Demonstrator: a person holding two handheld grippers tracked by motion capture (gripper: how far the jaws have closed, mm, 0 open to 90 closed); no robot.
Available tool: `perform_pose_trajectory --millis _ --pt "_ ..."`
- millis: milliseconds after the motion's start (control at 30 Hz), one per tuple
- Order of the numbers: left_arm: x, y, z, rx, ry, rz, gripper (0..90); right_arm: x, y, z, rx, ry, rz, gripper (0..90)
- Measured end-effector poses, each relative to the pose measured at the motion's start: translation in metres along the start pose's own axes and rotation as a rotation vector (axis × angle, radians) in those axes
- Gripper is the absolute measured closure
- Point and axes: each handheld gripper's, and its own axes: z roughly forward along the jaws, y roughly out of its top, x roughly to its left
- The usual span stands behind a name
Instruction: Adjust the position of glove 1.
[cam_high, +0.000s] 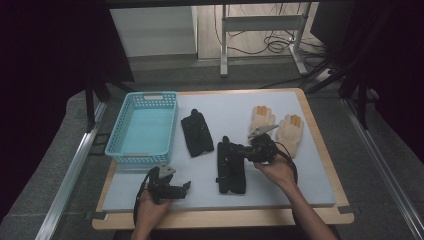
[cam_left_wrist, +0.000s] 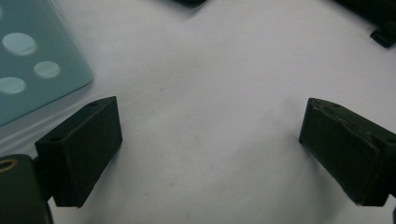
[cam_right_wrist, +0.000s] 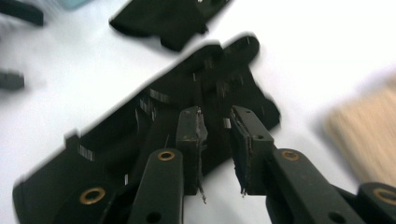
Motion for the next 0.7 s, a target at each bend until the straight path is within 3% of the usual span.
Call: perform_pose_trajectory --millis 267,500,700 --pt "0.000 0.000 0.000 0.002 0.002 0.006 6.3 0.002 0.038 0.042 0.012 -0.001 -0.010 66.8" --pt "0.000 0.000 0.000 -0.001 0.000 0.002 6.3 0.006 0.065 0.078 0.039 -0.017 -0.064 68.7" --pt "0.000 0.000 0.000 -0.002 0.000 -0.002 6.3 0.004 0.083 0.102 0.047 -0.026 -0.055 70.9"
